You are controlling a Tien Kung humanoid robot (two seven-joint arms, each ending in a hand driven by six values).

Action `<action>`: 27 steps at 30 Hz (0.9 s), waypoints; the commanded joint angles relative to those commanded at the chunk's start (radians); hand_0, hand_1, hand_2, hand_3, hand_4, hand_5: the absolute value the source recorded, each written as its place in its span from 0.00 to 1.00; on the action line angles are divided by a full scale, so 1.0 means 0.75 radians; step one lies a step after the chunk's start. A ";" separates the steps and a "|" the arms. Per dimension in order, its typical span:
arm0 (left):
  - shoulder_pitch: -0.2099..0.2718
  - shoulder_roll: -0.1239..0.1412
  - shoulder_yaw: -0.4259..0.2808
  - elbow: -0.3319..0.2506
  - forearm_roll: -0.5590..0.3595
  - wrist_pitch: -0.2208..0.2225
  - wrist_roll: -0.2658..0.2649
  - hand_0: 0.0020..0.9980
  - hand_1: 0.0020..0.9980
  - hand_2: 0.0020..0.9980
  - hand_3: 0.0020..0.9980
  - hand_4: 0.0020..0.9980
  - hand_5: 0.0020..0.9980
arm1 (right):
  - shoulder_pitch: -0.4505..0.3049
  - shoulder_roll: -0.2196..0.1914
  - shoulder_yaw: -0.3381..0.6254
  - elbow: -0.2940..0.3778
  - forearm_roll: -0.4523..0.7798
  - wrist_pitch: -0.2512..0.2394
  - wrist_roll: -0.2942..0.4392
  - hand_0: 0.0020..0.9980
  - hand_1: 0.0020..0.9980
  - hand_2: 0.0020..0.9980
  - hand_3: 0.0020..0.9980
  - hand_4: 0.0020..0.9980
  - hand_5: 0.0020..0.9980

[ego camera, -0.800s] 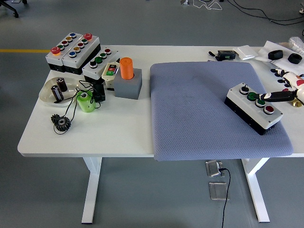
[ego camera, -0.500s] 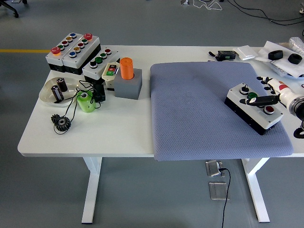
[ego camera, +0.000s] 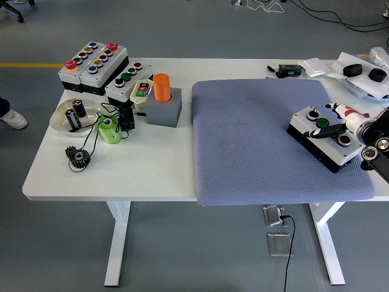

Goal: Pick up the button,place it on the desk,press the button,press the button

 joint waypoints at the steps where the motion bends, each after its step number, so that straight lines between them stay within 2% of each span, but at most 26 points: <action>1: -0.004 0.000 0.000 0.000 -0.006 0.000 -0.001 0.66 0.70 0.73 0.50 0.32 0.98 | 0.011 0.009 -0.006 -0.022 -0.007 0.006 -0.005 1.00 0.98 1.00 1.00 0.96 0.32; 6: -0.006 0.000 0.005 0.000 -0.017 -0.002 -0.004 0.66 0.70 0.73 0.50 0.32 0.97 | 0.034 0.042 -0.035 -0.108 -0.028 0.009 -0.020 1.00 0.98 1.00 1.00 0.96 0.31; 20: -0.001 -0.003 0.014 0.000 -0.022 -0.002 -0.002 0.66 0.70 0.73 0.50 0.32 0.97 | 0.092 0.112 -0.100 -0.253 -0.102 -0.004 -0.039 0.97 0.93 1.00 1.00 0.96 0.32; 21: -0.002 -0.003 0.015 0.000 -0.023 -0.003 -0.002 0.66 0.70 0.73 0.50 0.33 0.96 | 0.098 0.120 -0.108 -0.266 -0.110 -0.003 -0.041 0.86 0.80 0.87 0.97 0.96 0.33; 25: -0.005 -0.002 0.007 0.000 -0.015 0.000 -0.001 0.66 0.70 0.73 0.50 0.33 0.96 | 0.122 0.148 -0.136 -0.316 -0.167 -0.011 -0.042 0.86 0.80 0.87 0.97 0.96 0.33; 26: -0.006 -0.001 0.009 0.000 -0.018 -0.001 -0.001 0.66 0.70 0.73 0.50 0.33 0.96 | 0.126 0.149 -0.143 -0.323 -0.183 -0.014 -0.042 0.68 0.64 0.72 0.89 0.95 0.34; 27: -0.006 0.000 0.012 0.000 -0.022 -0.002 -0.002 0.66 0.70 0.73 0.50 0.33 0.96 | 0.130 0.150 -0.151 -0.329 -0.195 -0.014 -0.043 0.68 0.64 0.72 0.89 0.95 0.34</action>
